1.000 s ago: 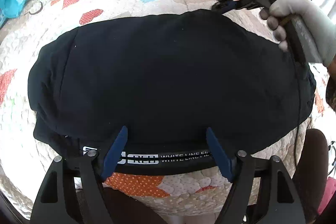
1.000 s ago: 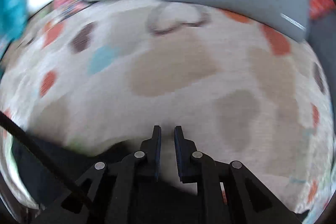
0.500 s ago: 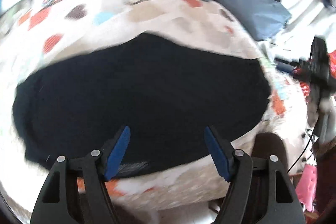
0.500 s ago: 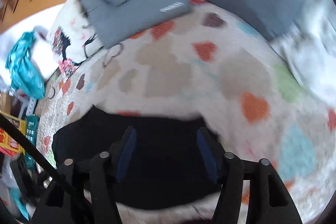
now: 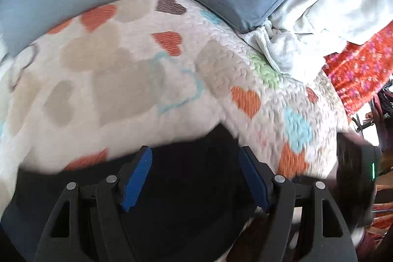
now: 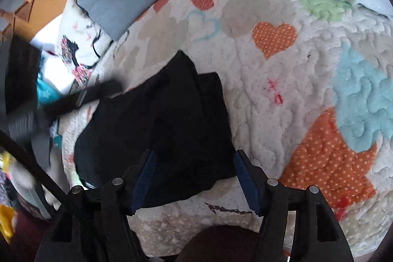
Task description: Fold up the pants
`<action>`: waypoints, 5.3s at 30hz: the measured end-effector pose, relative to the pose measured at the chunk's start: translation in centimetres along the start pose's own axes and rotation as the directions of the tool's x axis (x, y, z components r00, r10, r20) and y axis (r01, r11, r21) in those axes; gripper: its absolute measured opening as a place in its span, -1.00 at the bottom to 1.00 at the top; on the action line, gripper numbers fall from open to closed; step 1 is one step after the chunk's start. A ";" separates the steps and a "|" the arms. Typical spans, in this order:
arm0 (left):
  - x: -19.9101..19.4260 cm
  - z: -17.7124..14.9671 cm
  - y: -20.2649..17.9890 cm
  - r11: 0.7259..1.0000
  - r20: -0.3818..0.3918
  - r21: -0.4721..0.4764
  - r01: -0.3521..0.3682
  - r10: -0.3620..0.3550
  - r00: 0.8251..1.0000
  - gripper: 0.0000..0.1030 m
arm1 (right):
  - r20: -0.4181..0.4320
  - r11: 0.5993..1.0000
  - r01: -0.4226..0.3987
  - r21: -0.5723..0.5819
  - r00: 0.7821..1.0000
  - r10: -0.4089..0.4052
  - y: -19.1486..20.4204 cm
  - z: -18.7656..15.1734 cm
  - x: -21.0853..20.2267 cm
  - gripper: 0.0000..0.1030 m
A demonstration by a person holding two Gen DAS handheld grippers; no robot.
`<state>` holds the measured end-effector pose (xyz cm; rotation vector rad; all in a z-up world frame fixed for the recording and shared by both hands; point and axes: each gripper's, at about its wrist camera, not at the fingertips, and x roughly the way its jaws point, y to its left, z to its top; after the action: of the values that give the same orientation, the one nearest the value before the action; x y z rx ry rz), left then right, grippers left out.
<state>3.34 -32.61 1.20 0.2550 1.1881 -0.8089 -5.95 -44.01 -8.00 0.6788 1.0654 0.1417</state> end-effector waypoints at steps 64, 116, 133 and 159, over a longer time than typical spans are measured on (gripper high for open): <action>-11.7 -25.8 20.6 0.808 0.162 -0.588 0.051 0.056 0.985 -0.49 | -0.312 0.912 -0.172 -0.373 0.949 0.051 28.4 -1.8 10.7 0.27; -19.3 -38.9 24.8 0.555 0.348 -0.805 0.209 0.156 0.924 -0.10 | -0.476 0.892 -0.412 0.187 0.756 0.449 17.3 -9.1 14.9 0.47; -18.6 -42.9 31.4 0.359 0.328 -0.905 0.227 0.249 0.911 -0.01 | -0.501 0.906 -0.343 -0.248 0.846 0.183 34.4 -3.8 17.7 0.61; -19.7 -37.0 29.1 0.516 0.456 -0.807 0.288 0.233 0.859 -0.75 | -0.260 0.553 0.026 -0.833 0.864 -0.432 47.5 -8.3 25.1 -0.40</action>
<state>-6.36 17.40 -1.97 -0.8039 0.9314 -0.1767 9.46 7.81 -2.24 -0.3882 1.3596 0.5400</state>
